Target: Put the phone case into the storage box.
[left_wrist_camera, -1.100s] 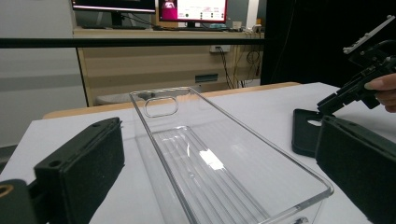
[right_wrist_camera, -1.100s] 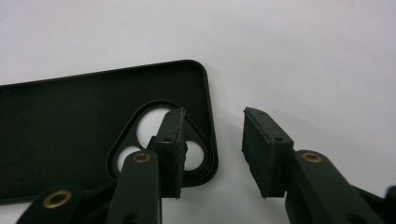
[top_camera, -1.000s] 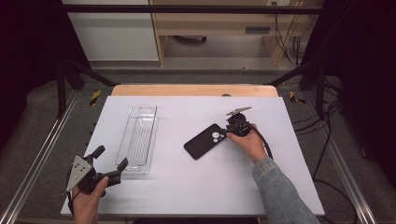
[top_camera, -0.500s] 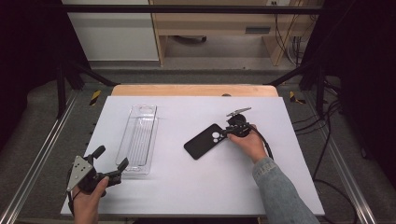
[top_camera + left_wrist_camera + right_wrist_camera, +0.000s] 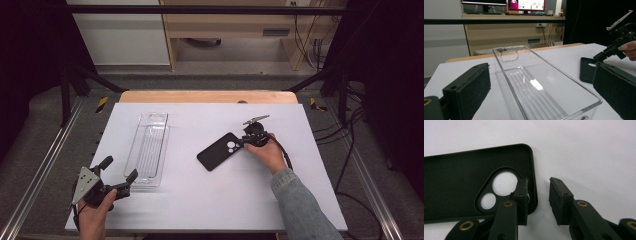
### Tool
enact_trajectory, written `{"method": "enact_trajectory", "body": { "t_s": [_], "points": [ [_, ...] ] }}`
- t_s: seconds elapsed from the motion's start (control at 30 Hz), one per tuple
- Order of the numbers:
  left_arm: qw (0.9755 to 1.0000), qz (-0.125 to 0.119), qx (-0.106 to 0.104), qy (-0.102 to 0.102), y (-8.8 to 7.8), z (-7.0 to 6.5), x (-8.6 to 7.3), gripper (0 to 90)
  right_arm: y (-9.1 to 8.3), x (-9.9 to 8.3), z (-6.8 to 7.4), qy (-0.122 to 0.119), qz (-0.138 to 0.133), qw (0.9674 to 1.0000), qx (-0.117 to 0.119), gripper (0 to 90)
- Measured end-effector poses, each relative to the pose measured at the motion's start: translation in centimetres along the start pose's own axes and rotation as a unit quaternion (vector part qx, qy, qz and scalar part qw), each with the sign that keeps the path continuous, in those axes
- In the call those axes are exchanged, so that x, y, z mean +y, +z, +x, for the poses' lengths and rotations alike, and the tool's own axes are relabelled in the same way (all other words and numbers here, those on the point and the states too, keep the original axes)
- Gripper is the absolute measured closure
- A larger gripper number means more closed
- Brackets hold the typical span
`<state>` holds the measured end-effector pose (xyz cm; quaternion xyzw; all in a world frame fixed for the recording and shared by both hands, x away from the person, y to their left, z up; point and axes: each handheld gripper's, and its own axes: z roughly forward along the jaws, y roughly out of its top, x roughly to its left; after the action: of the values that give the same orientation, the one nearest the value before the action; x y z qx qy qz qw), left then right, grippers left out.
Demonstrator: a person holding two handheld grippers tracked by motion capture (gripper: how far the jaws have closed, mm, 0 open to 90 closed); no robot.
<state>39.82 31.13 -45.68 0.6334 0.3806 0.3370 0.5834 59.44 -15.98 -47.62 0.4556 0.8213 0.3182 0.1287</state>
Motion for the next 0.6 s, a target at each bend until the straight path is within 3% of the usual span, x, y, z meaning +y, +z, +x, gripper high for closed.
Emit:
{"method": "enact_trajectory", "body": {
  "t_s": [0.23, 0.37, 0.57, 0.6],
  "points": [
    [1.0000, 0.002, -0.003, 0.001, 0.11, -0.10, -0.03, 1.0, 0.02, -0.09, 0.35, -0.024, 0.001, 0.9996, -0.014, 72.5],
    [1.0000, 0.002, -0.003, 0.002, 0.04, -0.07, 0.01, 1.0, 0.02, -0.17, 0.56, -0.039, 0.000, 0.9992, -0.013, 82.1],
    [1.0000, 0.001, -0.001, 0.000, 0.04, 0.06, 0.01, 1.0, -0.04, -0.24, 0.42, -0.039, -0.002, 0.9992, -0.002, 84.8],
    [1.0000, -0.001, 0.000, -0.002, -0.01, 0.06, 0.04, 1.1, -0.25, -0.23, 0.26, -0.027, -0.004, 0.9996, 0.008, 85.7]
  ]
}}
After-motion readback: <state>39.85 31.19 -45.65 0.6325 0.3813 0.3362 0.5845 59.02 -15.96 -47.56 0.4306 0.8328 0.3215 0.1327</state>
